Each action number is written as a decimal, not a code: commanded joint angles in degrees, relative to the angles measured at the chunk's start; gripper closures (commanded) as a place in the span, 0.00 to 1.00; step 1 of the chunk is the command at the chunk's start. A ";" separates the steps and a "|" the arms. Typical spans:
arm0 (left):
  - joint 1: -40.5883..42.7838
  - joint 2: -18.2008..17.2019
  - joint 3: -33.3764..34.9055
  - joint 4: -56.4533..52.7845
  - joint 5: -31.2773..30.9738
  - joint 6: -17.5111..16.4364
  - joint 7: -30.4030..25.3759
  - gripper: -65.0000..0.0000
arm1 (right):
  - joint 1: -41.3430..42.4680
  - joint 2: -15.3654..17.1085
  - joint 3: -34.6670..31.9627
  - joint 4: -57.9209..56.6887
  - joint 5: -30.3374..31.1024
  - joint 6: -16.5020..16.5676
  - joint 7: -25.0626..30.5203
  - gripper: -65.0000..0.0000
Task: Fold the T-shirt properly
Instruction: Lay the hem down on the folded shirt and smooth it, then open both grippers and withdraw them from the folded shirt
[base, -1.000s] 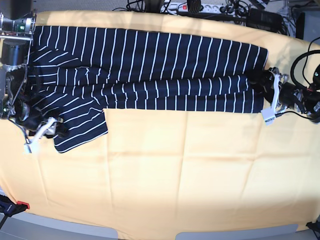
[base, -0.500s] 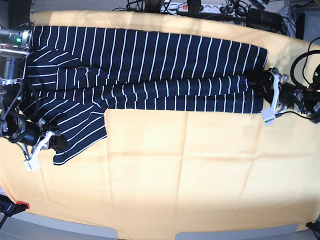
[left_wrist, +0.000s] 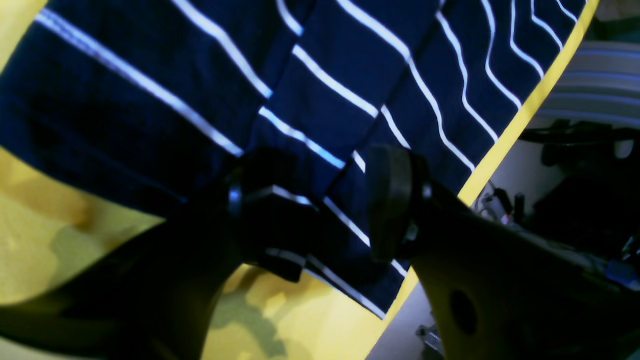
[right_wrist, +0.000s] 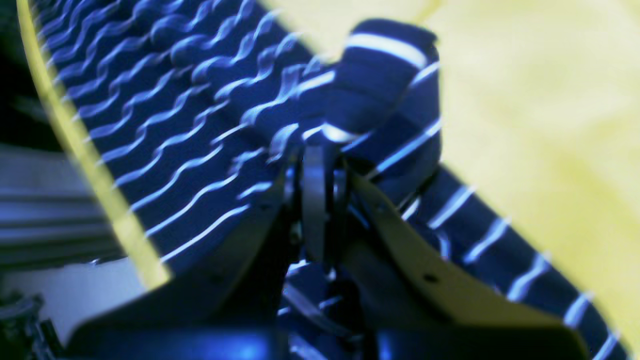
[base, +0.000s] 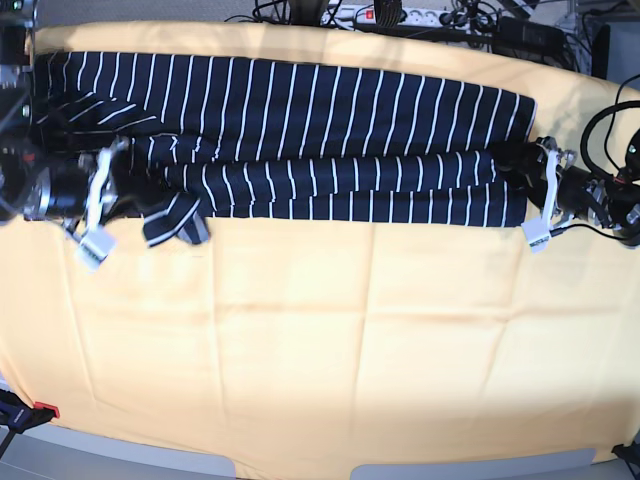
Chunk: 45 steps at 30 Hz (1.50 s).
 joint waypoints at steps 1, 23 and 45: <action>-0.98 -1.38 -0.48 0.13 1.49 0.14 0.46 0.51 | -0.98 1.75 0.66 2.64 1.05 0.12 0.20 1.00; -1.01 -2.54 -1.40 0.13 1.49 0.14 0.48 0.51 | -17.88 5.97 0.66 14.05 -16.55 0.12 -5.77 1.00; -1.09 -5.70 -22.93 0.11 1.42 0.14 0.46 0.51 | -18.21 5.79 19.80 26.21 -9.86 -1.64 -4.28 0.46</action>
